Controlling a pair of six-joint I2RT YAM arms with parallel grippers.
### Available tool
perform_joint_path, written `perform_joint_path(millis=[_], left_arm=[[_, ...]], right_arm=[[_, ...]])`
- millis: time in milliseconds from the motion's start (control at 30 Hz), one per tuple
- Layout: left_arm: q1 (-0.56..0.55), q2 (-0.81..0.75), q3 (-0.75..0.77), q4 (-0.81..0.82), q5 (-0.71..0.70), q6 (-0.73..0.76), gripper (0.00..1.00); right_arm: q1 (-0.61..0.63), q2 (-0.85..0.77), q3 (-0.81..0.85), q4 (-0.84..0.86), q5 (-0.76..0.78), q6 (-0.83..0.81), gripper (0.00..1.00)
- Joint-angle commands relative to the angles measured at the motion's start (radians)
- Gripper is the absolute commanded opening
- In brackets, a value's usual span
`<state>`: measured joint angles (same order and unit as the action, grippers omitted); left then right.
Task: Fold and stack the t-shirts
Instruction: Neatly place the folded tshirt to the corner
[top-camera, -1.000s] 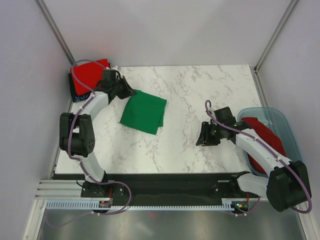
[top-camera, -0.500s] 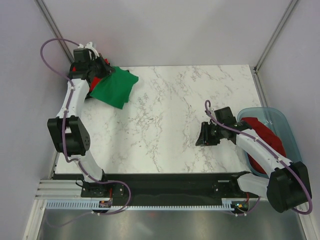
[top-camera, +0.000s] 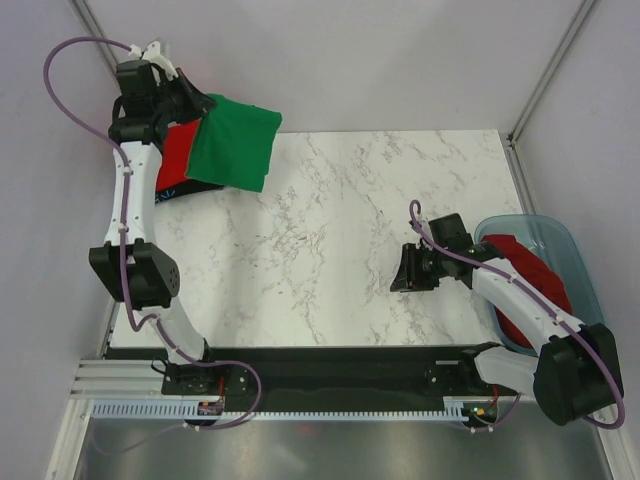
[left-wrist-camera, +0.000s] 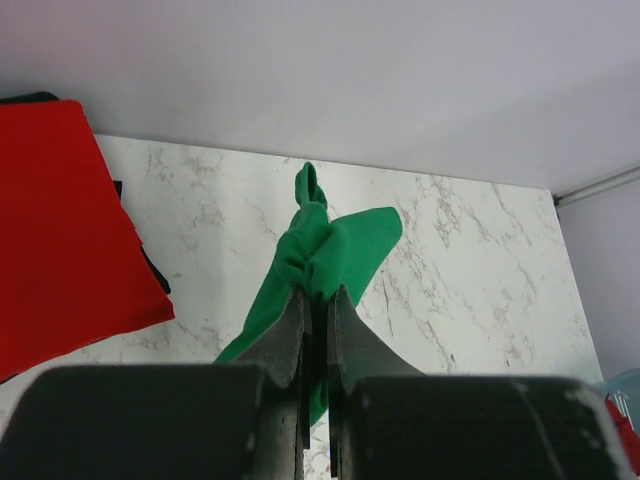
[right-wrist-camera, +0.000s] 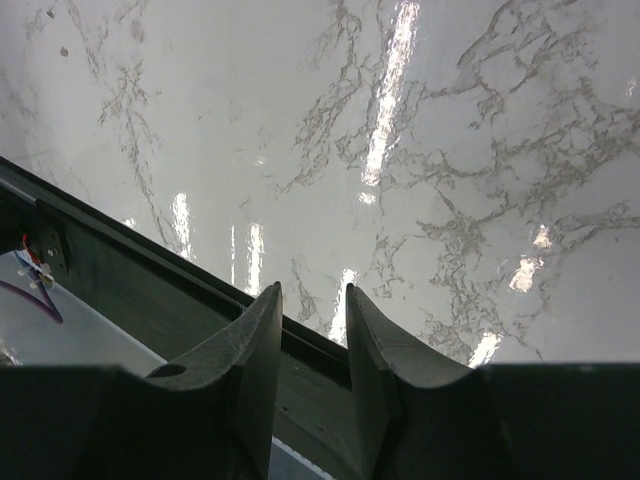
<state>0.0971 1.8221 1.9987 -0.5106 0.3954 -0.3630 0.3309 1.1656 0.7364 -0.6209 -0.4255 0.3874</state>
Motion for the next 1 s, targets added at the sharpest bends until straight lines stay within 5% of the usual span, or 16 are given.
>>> perform_joint_path(millis=[0, 967], left_arm=[[0.016, -0.001, 0.103, -0.006, 0.02, 0.044, 0.02], [0.121, 0.184, 0.261, 0.037, 0.071, -0.016, 0.02]], right_arm=[[-0.001, -0.012, 0.009, 0.03, -0.016, -0.019, 0.39], [-0.001, 0.035, -0.002, 0.03, -0.021, -0.015, 0.38]])
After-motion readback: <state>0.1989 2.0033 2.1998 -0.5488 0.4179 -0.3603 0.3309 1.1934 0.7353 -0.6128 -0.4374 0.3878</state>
